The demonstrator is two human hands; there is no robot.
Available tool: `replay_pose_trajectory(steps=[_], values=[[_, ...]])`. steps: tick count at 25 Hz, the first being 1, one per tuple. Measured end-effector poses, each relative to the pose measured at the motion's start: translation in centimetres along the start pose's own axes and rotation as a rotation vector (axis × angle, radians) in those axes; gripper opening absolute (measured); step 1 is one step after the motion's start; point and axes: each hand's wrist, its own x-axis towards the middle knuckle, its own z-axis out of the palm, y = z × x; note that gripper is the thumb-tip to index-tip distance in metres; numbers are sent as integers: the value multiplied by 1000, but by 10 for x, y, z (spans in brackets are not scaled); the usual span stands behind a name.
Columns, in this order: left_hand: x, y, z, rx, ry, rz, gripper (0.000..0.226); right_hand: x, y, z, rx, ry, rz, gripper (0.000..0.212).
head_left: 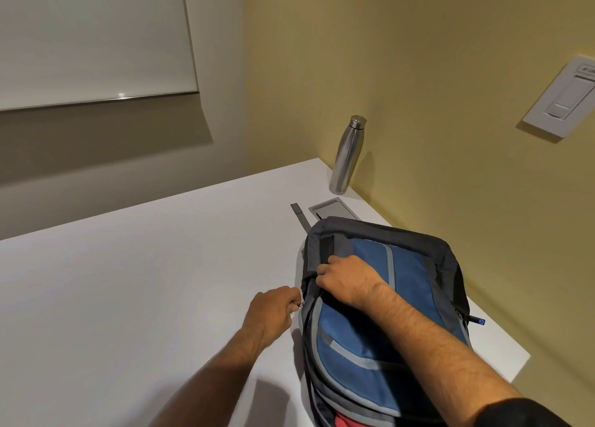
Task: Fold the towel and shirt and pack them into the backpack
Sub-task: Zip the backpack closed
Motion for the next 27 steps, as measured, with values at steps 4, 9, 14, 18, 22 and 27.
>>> replay_pose_trajectory(steps=[4,9,14,18,22,27], values=[[-13,-3,1,-1,-9,20,12,-3,-2,0,-5,23,20,27],[-32,-3,4,-31,-3,22,16,-3,-5,0,-30,23,50,27],[-56,0,8,-81,-14,47,18,-2,-7,1,-32,22,80,27],[-79,0,13,-117,-37,91,20,-2,-9,1,-51,21,87,26],[-103,-5,25,-168,-41,114,15,0,-13,-1,-75,4,98,26],[-123,-3,27,-228,-17,139,15,0,-15,0,-95,-2,105,28]])
